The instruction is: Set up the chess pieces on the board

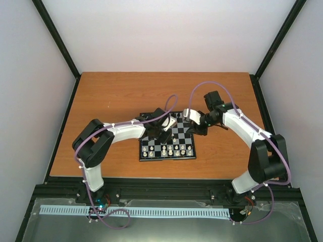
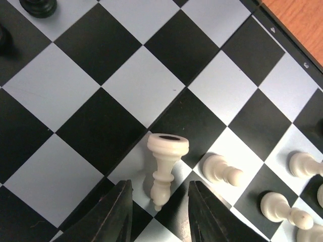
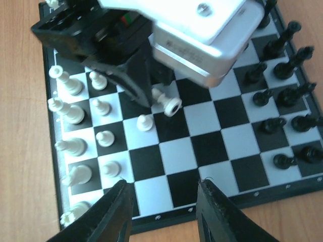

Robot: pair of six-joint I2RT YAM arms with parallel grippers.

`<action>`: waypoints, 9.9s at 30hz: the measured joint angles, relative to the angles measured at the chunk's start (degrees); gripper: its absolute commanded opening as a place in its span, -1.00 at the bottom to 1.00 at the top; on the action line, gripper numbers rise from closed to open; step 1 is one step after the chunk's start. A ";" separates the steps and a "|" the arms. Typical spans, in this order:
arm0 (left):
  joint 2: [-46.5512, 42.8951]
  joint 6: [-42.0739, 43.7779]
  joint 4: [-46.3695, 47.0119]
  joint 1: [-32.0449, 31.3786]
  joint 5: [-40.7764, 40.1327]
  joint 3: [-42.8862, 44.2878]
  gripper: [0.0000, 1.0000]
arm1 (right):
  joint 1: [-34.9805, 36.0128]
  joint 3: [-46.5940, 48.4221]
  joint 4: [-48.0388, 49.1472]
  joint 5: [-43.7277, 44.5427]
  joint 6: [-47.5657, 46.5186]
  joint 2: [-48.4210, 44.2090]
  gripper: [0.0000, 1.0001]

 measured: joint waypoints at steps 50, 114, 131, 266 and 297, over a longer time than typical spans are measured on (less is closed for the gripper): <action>-32.85 -15.56 5.03 1.33 -2.38 -22.84 -0.03 | 13.97 16.72 -2.58 11.93 -13.94 25.51 -0.25; -23.37 -34.56 28.59 6.86 -0.50 -26.91 -0.03 | 7.56 21.27 -3.82 -0.48 5.29 25.68 -0.70; -11.39 -42.45 43.50 6.86 9.51 -23.39 -0.46 | 7.04 19.23 -2.58 -8.02 12.37 24.46 -0.69; -26.56 -7.76 -29.99 -2.62 -18.08 10.93 0.27 | 11.34 0.02 0.57 9.44 25.18 0.83 -0.23; -32.00 -5.92 -25.09 5.62 -18.32 2.60 0.31 | 17.11 8.66 -3.06 14.05 25.22 16.41 -0.40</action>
